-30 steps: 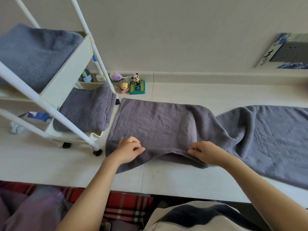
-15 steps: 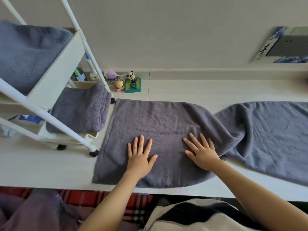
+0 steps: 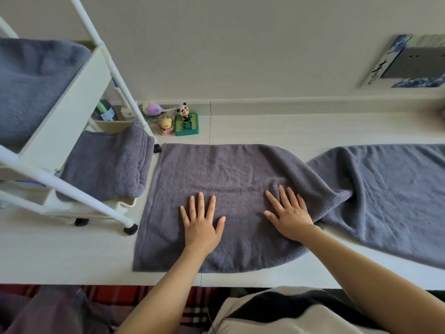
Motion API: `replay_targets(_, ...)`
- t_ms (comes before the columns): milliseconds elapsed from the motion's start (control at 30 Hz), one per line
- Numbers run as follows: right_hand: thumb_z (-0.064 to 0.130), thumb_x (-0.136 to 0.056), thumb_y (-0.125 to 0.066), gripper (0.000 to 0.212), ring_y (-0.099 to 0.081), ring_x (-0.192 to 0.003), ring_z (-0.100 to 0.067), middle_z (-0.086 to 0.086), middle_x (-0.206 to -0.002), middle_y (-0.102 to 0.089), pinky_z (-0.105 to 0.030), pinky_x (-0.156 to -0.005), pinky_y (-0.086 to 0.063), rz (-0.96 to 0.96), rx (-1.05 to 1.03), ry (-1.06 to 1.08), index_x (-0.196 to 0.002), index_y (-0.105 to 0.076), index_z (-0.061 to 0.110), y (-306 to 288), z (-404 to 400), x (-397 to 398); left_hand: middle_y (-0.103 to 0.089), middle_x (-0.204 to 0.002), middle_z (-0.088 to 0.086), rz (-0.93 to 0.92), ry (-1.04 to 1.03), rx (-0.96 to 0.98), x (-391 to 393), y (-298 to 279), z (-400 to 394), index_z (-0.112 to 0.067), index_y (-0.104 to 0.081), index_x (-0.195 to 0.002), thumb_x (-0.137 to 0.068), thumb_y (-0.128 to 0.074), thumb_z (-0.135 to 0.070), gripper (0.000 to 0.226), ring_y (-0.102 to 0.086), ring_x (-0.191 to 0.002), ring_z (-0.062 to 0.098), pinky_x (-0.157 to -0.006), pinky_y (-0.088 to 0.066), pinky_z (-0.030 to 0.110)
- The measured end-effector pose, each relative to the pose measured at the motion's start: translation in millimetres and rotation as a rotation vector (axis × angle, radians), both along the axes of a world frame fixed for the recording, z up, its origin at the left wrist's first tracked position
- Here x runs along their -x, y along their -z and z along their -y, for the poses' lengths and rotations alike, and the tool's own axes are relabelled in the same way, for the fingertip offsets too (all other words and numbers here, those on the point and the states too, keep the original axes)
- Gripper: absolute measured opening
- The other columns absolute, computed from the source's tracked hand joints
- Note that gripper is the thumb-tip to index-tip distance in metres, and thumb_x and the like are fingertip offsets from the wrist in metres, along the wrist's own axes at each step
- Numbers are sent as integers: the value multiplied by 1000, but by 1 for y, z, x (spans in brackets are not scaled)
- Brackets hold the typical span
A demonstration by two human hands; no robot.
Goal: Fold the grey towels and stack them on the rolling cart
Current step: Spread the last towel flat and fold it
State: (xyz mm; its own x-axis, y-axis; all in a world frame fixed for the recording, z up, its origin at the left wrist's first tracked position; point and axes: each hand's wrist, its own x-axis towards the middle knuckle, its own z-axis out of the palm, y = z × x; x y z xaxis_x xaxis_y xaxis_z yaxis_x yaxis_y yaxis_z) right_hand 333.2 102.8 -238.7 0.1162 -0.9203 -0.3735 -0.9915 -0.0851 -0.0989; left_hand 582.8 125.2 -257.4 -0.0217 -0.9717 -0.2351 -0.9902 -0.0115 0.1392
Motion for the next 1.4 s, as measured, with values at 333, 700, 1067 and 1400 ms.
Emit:
replay_targets(333, 47, -93, -21, 59, -44, -129, -25, -4, -141, -49, -36, -106, -31, 299, 370, 98, -138, -47, 19, -19, -16, 21, 19, -157, 8, -60, 100, -21, 49, -23, 20, -26, 8, -151, -97, -15, -54, 64, 19, -144, 24, -114, 15, 50)
replay_targets(700, 48, -91, -23, 61, -42, -123, -26, -5, -135, -51, -37, -104, -29, 350, 474, 364, -134, -48, 14, -23, -31, 128, 9, -159, 7, -194, 223, 21, 163, -44, 39, -25, 1, -151, -77, 10, -63, 84, 11, -146, 18, -115, 10, 45)
replay_targets(1067, 75, -66, 28, 99, 6, -146, -15, 7, -157, 3, -35, -116, 10, 96, 117, 310, -149, 1, 30, 15, -31, 285, 10, -159, 9, -141, -213, -135, 257, -16, 51, -20, 13, -149, -97, -14, -55, 69, 11, -146, 22, -116, 8, 50)
replay_targets(1400, 43, -89, -34, 49, -52, -113, -32, -11, -122, -60, -42, -97, -30, 137, 470, 150, -118, -60, 12, -9, 22, 296, 4, -160, 6, -153, -267, -2, 269, -26, 62, -22, -4, -152, -99, -17, -48, 60, 7, -147, 18, -117, 9, 44)
